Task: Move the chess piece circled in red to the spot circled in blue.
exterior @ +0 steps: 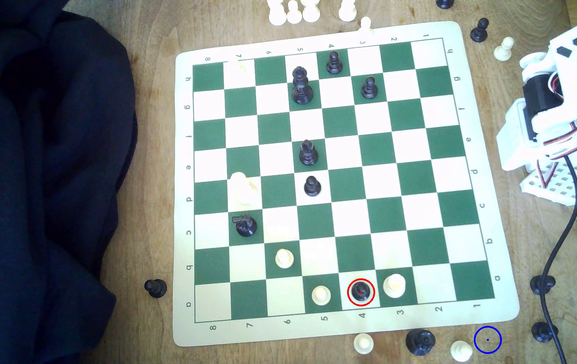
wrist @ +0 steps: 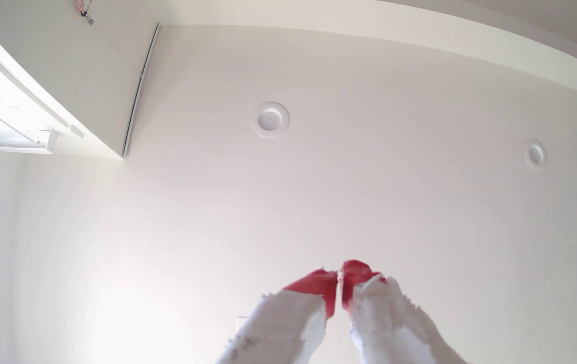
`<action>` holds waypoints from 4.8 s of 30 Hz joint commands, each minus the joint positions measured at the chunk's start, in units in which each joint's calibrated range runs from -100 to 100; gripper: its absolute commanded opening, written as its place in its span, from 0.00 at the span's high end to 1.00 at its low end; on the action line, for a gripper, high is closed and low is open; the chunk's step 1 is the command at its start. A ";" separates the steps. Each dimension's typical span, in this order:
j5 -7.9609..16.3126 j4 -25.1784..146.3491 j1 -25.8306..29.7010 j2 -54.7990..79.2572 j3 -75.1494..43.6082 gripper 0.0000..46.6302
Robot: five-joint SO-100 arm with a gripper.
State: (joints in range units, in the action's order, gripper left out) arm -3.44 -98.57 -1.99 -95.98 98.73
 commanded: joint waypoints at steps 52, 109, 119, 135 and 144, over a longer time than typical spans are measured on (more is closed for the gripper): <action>2.05 156.96 22.52 38.25 -56.40 0.79; 6.94 155.16 27.29 98.19 -85.95 0.73; 7.03 154.34 27.76 99.97 -85.77 0.79; 7.33 154.09 29.09 100.99 -86.04 0.82; 7.28 155.32 28.86 98.19 -88.13 0.95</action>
State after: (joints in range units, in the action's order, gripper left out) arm 3.59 56.10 26.92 6.49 16.58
